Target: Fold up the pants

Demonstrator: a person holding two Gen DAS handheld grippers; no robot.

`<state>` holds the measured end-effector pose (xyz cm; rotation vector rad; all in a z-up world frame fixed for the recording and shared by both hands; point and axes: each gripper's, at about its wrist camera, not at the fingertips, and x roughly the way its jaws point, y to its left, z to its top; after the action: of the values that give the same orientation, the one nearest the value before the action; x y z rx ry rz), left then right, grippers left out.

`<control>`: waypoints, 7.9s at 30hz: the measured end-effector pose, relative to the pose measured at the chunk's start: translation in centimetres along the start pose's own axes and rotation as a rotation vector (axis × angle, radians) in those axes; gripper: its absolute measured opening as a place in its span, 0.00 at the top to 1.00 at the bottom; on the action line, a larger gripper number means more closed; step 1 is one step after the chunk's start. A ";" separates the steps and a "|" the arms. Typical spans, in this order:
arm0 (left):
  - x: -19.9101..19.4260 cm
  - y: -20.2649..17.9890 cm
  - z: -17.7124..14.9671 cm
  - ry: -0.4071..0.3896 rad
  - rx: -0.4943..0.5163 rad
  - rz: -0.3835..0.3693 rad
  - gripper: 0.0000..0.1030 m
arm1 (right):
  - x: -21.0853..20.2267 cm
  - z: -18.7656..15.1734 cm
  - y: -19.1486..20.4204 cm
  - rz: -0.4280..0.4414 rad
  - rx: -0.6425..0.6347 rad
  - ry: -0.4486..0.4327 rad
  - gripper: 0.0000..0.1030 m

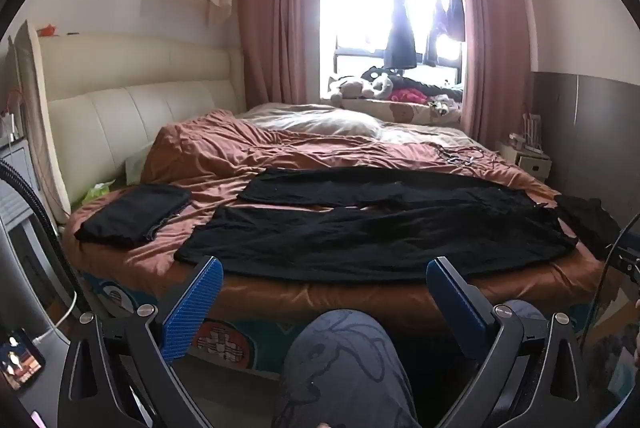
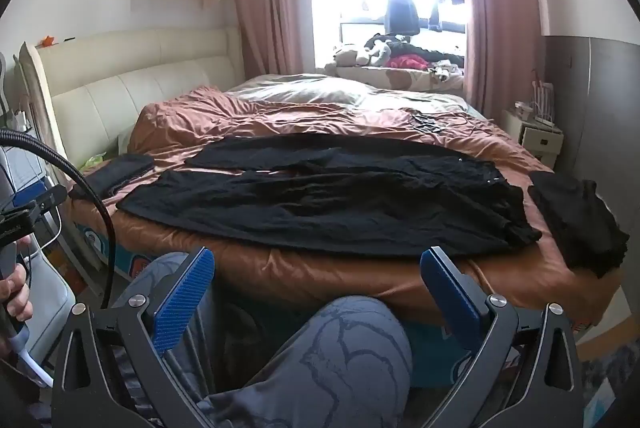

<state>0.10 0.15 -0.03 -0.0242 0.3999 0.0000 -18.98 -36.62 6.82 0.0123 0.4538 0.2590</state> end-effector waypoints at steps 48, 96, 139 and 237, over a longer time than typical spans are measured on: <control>-0.4 0.8 -1.0 -0.021 -0.027 -0.058 0.00 | -0.2 -0.1 0.4 -0.065 0.002 -0.012 0.00; 3.0 3.7 0.9 0.036 -0.090 -0.003 0.00 | 1.5 1.7 -2.7 -0.098 0.051 0.009 0.00; 22.3 9.5 -1.0 0.439 -0.219 0.025 0.00 | 14.4 2.8 -12.1 -0.325 0.386 0.254 0.00; 35.4 22.2 17.9 0.226 -0.450 0.068 0.97 | 23.8 10.3 -29.7 -0.100 0.844 -0.131 0.99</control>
<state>39.58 22.57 2.12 -0.4583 0.6200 0.1559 13.38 -58.88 3.71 0.8250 0.4048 -0.0471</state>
